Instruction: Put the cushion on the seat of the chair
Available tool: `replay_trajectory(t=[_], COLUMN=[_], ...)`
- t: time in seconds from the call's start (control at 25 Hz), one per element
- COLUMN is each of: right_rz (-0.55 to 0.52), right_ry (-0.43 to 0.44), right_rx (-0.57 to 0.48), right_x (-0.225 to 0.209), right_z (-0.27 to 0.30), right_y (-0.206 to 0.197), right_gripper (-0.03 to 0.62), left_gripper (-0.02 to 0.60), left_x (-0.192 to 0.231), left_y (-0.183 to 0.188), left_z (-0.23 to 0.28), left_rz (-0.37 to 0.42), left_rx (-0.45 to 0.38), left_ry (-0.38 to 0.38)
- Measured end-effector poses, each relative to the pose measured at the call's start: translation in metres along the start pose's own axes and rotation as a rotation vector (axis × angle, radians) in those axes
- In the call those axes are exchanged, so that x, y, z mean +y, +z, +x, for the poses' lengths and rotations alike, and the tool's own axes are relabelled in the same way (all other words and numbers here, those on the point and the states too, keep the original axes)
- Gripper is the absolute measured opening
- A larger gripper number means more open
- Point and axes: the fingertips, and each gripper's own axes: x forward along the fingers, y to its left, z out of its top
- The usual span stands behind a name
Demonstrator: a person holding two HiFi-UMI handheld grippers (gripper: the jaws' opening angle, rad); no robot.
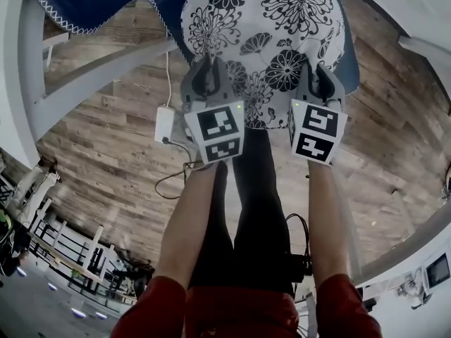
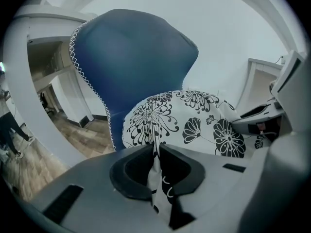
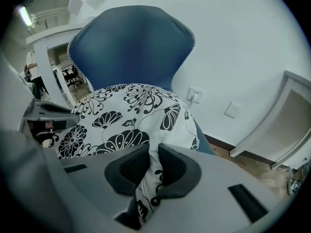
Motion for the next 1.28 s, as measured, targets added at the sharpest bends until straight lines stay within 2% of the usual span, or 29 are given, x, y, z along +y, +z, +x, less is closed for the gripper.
replay_trajectory(t=[0.16,0.32,0.44,0.68,0.84,1.28], right_rz=[0.009,0.000,0.015,0.036,0.036,0.053], right_ry=[-0.003,-0.012,-0.022,-0.027,-0.012,-0.024], right_rx=[-0.006,-0.012,-0.008,0.030,0.044,0.016], right_x=[0.001,0.000,-0.007,-0.017,-0.018,-0.024], right_z=[-0.002,-0.004,-0.005,0.006,0.014,0.005], right_y=[0.002,0.004,0.003,-0.008,-0.013,-0.007], right_gripper=[0.049,0.098,0.164,0.232,0.244,0.253], left_gripper=[0.043,0.052,0.087,0.181,0.209,0.222], left_x=[0.001,0.002,0.002,0.004,0.008,0.010], left_y=[0.002,0.005,0.008,-0.005,-0.012,-0.008], left_z=[-0.002,-0.007,-0.010,0.001,0.010,0.007], left_rz=[-0.001,-0.034,-0.045,-0.056,-0.077,-0.073], left_rx=[-0.007,-0.015,-0.022,0.013,0.029,0.034], left_ry=[0.009,0.020,0.028,0.007,-0.011,-0.004])
